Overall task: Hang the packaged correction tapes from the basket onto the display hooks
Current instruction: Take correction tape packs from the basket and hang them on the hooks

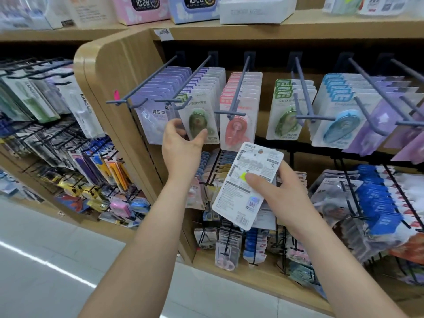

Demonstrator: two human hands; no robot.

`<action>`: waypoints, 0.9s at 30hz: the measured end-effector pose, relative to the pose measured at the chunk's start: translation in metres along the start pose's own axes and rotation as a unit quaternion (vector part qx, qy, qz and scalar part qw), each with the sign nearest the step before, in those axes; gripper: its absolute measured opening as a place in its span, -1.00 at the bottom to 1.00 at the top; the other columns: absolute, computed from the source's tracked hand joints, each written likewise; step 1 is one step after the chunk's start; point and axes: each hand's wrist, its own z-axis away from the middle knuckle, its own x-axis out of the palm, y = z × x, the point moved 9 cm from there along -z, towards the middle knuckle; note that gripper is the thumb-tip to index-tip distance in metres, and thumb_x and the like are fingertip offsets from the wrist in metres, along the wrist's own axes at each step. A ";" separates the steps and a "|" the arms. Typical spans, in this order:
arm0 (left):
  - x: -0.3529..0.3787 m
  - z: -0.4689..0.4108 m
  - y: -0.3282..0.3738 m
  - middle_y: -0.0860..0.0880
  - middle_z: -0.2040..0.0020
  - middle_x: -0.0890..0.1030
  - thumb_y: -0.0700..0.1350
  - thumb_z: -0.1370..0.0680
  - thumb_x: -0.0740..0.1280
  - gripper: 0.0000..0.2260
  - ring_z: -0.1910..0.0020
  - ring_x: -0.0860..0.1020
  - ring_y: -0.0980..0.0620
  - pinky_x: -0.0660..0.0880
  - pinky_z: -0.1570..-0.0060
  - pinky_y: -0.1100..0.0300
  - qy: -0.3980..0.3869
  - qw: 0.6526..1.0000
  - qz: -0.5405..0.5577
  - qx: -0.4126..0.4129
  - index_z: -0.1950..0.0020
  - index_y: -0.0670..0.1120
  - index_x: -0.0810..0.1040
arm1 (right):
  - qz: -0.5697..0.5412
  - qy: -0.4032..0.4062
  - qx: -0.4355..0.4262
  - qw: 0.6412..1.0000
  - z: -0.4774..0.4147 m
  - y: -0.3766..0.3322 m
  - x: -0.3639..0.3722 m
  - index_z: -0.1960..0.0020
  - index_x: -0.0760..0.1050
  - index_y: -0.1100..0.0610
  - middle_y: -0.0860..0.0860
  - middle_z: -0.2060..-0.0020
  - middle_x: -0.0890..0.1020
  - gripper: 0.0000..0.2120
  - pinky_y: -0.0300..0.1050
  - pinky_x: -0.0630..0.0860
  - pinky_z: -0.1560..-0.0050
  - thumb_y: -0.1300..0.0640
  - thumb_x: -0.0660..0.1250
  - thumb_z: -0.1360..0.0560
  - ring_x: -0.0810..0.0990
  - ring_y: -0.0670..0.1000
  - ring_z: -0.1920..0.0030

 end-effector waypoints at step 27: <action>0.019 0.133 0.079 0.00 -0.28 0.60 -0.35 -0.62 0.22 -0.52 -0.27 0.57 0.02 0.56 -0.20 0.03 -0.312 0.903 0.295 0.022 -0.35 0.20 0.47 | -0.006 0.067 -0.061 0.996 0.015 -0.012 -0.070 -0.09 0.44 -0.24 -0.19 -0.03 0.65 -0.56 0.03 0.59 -0.12 -0.03 0.54 -0.30 0.61 -0.14 -0.14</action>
